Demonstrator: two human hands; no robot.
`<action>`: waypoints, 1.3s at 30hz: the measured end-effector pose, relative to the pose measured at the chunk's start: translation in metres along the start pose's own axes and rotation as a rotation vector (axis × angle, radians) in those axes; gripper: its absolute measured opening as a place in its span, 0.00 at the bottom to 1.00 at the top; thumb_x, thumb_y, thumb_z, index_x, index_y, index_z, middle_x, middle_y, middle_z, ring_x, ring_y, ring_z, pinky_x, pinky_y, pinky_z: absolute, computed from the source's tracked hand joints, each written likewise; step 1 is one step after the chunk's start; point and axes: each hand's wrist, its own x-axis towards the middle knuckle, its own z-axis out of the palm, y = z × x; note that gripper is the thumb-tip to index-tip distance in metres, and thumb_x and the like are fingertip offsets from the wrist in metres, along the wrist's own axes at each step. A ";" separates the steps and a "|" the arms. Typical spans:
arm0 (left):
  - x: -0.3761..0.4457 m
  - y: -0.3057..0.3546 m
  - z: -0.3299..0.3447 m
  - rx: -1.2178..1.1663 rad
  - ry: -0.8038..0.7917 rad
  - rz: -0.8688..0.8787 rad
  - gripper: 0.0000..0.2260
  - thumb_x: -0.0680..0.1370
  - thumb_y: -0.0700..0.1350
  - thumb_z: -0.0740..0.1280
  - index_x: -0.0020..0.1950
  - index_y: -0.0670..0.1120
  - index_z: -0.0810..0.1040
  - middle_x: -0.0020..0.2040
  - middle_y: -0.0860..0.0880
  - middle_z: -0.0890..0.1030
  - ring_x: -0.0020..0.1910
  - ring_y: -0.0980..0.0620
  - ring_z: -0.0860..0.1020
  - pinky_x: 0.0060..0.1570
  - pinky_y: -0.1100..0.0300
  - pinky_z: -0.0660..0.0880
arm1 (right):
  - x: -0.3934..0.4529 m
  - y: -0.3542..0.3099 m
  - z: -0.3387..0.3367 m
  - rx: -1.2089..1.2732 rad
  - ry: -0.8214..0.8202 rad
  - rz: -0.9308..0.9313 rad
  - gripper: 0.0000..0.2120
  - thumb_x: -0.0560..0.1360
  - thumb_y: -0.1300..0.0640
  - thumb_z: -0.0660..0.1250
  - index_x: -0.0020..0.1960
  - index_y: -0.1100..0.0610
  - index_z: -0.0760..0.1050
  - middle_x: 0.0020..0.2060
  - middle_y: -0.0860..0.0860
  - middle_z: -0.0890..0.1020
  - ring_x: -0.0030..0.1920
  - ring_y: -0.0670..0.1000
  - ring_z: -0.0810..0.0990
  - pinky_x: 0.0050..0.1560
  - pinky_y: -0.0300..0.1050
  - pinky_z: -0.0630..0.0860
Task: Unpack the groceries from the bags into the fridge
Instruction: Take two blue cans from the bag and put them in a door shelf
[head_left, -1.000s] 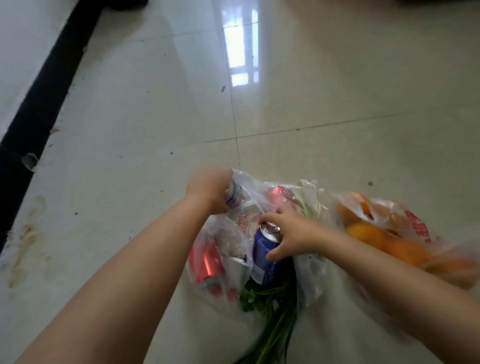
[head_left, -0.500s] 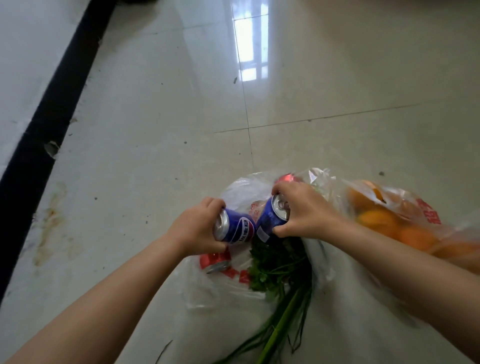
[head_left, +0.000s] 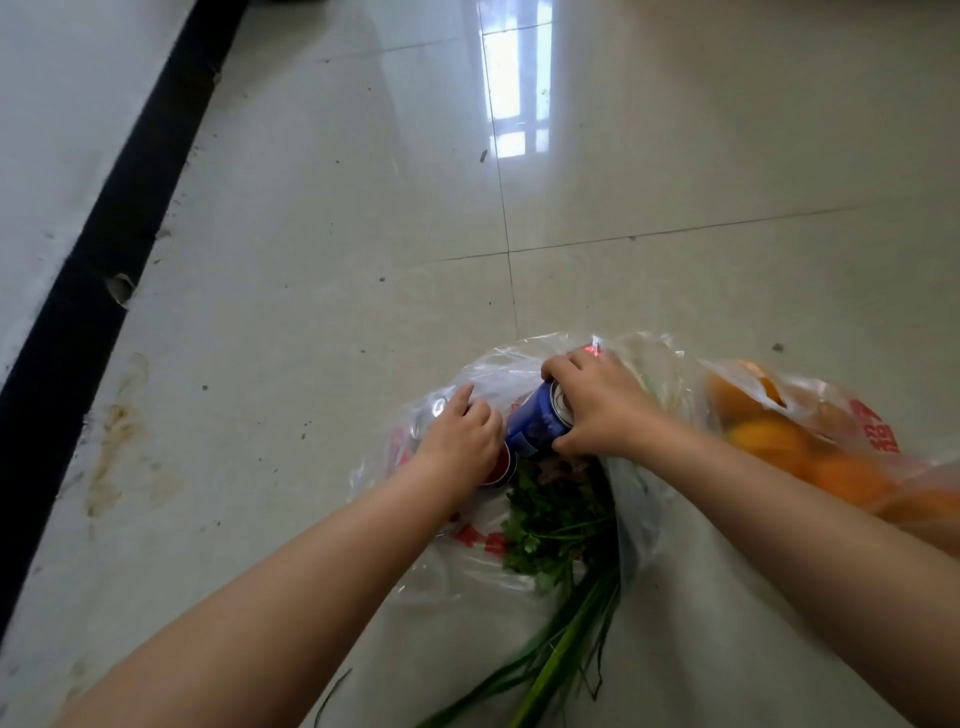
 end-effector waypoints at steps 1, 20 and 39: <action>0.003 0.002 0.001 0.027 -0.011 0.001 0.20 0.82 0.39 0.52 0.73 0.35 0.58 0.71 0.39 0.66 0.71 0.39 0.62 0.75 0.45 0.44 | 0.001 0.000 0.000 -0.003 -0.010 0.002 0.33 0.65 0.54 0.73 0.67 0.54 0.63 0.63 0.55 0.69 0.64 0.56 0.66 0.62 0.50 0.71; -0.059 -0.024 0.012 -1.325 0.432 -0.666 0.32 0.65 0.47 0.77 0.64 0.44 0.67 0.52 0.51 0.74 0.51 0.48 0.75 0.49 0.58 0.72 | -0.018 0.012 -0.007 0.241 0.143 -0.065 0.33 0.61 0.56 0.75 0.65 0.54 0.69 0.58 0.53 0.75 0.51 0.49 0.72 0.50 0.40 0.70; -0.266 -0.140 -0.299 -1.740 0.565 -0.639 0.30 0.62 0.37 0.78 0.53 0.50 0.63 0.50 0.53 0.73 0.50 0.52 0.73 0.44 0.64 0.70 | -0.220 -0.103 -0.345 0.402 0.287 0.154 0.32 0.60 0.55 0.76 0.62 0.53 0.71 0.54 0.52 0.80 0.53 0.54 0.77 0.52 0.43 0.72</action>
